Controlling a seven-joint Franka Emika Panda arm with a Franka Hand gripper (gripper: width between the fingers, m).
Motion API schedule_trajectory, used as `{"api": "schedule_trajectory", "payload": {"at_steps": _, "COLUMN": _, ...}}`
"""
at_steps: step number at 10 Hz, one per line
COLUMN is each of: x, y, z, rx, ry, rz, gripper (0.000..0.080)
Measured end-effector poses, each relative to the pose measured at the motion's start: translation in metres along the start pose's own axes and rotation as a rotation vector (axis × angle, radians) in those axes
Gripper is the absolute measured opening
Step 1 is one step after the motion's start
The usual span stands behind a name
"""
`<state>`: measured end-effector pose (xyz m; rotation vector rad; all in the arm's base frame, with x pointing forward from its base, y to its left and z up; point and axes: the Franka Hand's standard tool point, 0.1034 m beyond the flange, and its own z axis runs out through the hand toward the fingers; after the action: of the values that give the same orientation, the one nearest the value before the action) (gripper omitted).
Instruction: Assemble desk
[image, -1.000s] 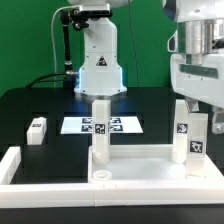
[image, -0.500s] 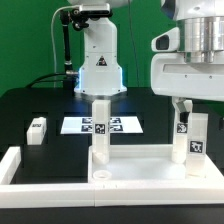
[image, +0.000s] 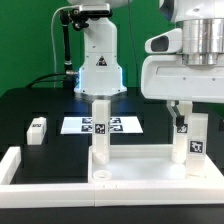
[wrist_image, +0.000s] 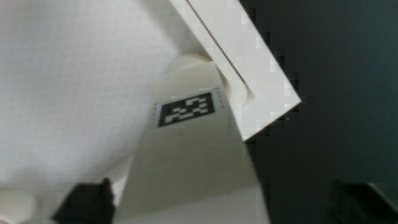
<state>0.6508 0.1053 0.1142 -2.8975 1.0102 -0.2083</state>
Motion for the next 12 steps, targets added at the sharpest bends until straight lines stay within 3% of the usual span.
{"api": "schedule_trajectory", "payload": {"at_steps": 1, "x": 0.0, "y": 0.0, "z": 0.0, "rx": 0.0, "ry": 0.0, "rz": 0.038, "gripper": 0.0386}}
{"api": "schedule_trajectory", "payload": {"at_steps": 2, "x": 0.0, "y": 0.002, "z": 0.0, "rx": -0.004, "ry": -0.002, "rz": 0.105, "gripper": 0.0386}}
{"api": "schedule_trajectory", "payload": {"at_steps": 3, "x": 0.001, "y": 0.003, "z": 0.001, "rx": -0.006, "ry": -0.002, "rz": 0.199, "gripper": 0.0292}}
{"api": "schedule_trajectory", "payload": {"at_steps": 5, "x": 0.001, "y": 0.005, "z": 0.001, "rx": -0.025, "ry": -0.018, "rz": 0.435, "gripper": 0.0292}}
{"api": "schedule_trajectory", "payload": {"at_steps": 8, "x": 0.005, "y": 0.01, "z": 0.001, "rx": -0.025, "ry": -0.062, "rz": 0.786, "gripper": 0.0292}}
{"api": "schedule_trajectory", "payload": {"at_steps": 11, "x": 0.0, "y": -0.001, "z": 0.003, "rx": -0.061, "ry": -0.073, "rz": 1.223, "gripper": 0.0293}}
{"api": "schedule_trajectory", "payload": {"at_steps": 12, "x": -0.002, "y": -0.005, "z": 0.003, "rx": -0.059, "ry": -0.048, "rz": 1.364, "gripper": 0.0294}}
